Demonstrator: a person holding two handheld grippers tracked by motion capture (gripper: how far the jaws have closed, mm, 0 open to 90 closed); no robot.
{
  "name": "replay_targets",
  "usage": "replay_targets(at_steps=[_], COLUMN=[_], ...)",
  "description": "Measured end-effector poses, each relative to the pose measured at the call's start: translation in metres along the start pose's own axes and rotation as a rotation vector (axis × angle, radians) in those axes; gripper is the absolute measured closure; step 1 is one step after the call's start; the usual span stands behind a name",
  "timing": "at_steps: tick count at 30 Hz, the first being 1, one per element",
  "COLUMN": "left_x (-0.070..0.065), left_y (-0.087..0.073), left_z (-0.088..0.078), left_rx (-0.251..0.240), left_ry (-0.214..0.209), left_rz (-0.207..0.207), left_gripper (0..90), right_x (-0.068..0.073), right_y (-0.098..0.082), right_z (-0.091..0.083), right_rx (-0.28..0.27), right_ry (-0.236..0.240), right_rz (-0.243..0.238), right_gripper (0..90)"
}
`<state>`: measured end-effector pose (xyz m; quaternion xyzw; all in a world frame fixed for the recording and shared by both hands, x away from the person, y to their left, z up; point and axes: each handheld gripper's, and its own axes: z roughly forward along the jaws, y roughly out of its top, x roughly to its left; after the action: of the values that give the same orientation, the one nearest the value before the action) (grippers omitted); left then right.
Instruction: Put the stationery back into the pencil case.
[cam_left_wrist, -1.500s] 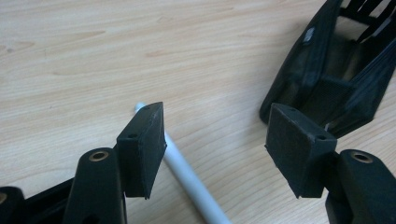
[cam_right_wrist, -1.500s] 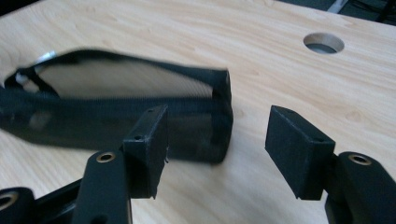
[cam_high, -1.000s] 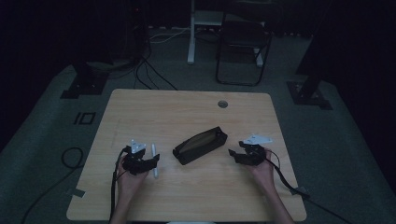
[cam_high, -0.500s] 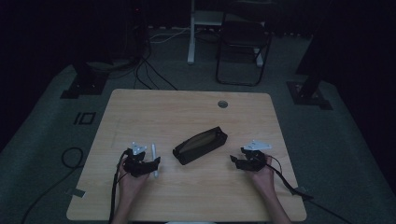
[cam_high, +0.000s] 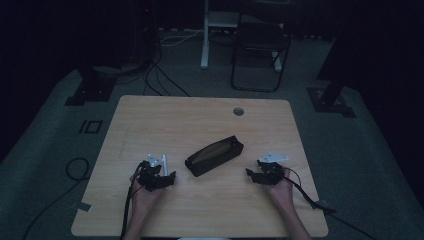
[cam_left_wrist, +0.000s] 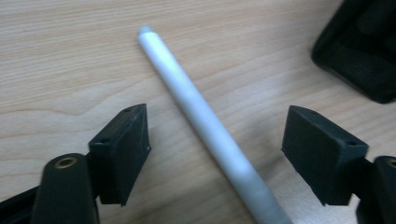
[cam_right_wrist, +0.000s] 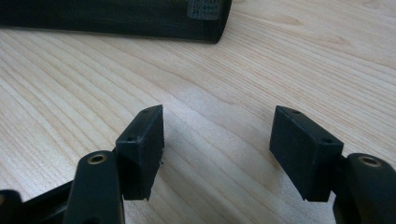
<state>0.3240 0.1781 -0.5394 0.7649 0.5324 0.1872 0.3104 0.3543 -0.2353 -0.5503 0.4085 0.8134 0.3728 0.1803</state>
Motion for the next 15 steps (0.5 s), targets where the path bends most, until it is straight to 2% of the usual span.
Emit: replay_targets(at_steps=[5, 12, 15], left_x=[-0.0066, -0.0026, -0.0014], left_y=[-0.0030, -0.0037, -0.0038], left_z=[-0.0014, -0.0052, -0.0070], left_rx=[0.014, 0.006, 0.011], left_ry=[0.035, 0.048, 0.050], left_rz=[0.044, 0.029, 0.025], left_gripper=[21.6, 39.8, 43.6], right_x=[0.0003, 0.0004, 0.0004], right_y=[-0.0002, -0.0002, -0.0002], right_z=[0.0003, 0.0004, 0.0004], right_rx=[0.002, 0.001, 0.002], right_ry=[0.000, 0.002, 0.002], right_rz=[-0.004, -0.007, -0.007], right_gripper=[34.7, 34.7, 34.7])
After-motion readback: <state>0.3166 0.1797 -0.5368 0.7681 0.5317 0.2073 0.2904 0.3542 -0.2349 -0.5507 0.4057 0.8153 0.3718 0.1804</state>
